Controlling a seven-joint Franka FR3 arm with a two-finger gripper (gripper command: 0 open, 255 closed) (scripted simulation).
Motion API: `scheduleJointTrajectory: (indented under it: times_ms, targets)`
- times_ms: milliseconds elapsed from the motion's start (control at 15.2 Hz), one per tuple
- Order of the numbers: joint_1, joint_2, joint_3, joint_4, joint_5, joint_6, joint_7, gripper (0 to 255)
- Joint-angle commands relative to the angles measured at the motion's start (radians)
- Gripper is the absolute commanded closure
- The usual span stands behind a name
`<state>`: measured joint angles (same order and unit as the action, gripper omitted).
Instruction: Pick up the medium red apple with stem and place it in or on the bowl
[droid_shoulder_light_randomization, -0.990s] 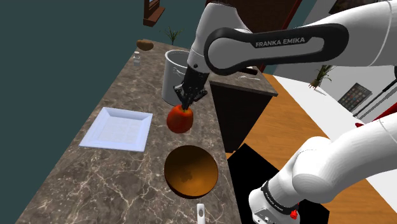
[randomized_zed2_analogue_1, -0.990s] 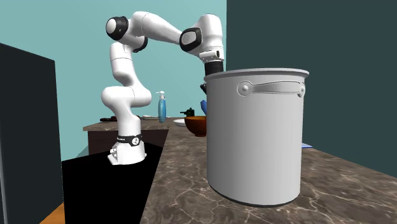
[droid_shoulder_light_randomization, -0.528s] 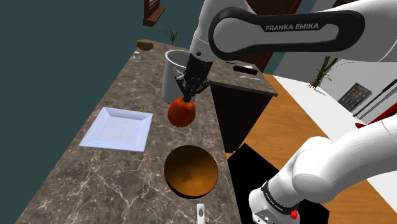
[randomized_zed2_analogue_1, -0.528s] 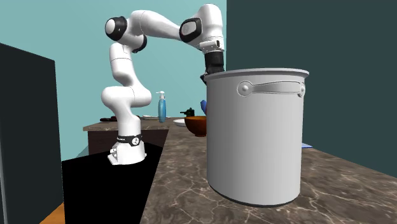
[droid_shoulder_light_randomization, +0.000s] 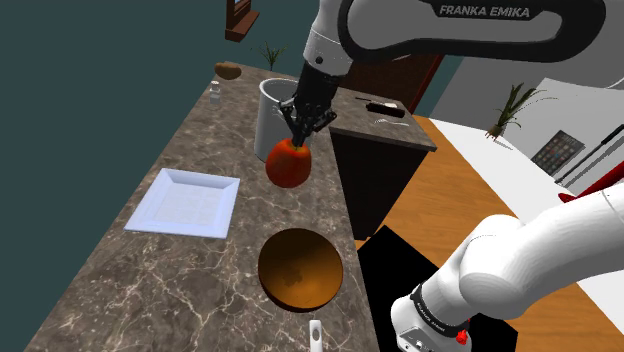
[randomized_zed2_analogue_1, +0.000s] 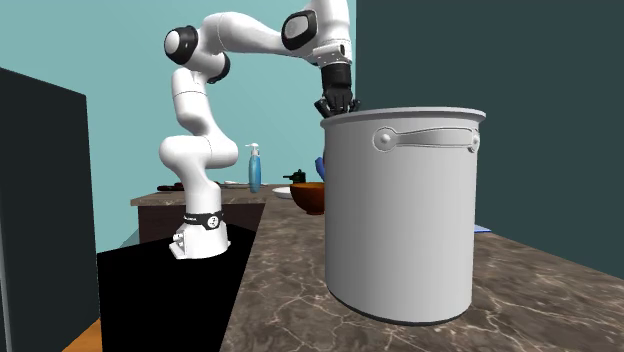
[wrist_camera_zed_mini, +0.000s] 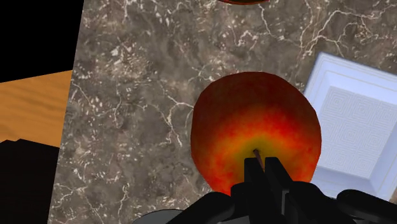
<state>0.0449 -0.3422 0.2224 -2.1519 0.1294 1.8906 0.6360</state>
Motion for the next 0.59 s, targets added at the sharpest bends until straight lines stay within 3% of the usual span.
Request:
scheduleJointTrajectory:
  times_ms: [0, 198, 528]
  targets:
    - [-0.001, 0.002, -0.002, 0.028, -0.002, -0.027, 0.000, 255]
    - [-0.002, 0.002, -0.004, 0.062, -0.004, -0.061, 0.002, 255]
    - [0.037, -0.125, 0.036, 0.012, 0.033, -0.129, 0.071, 255]
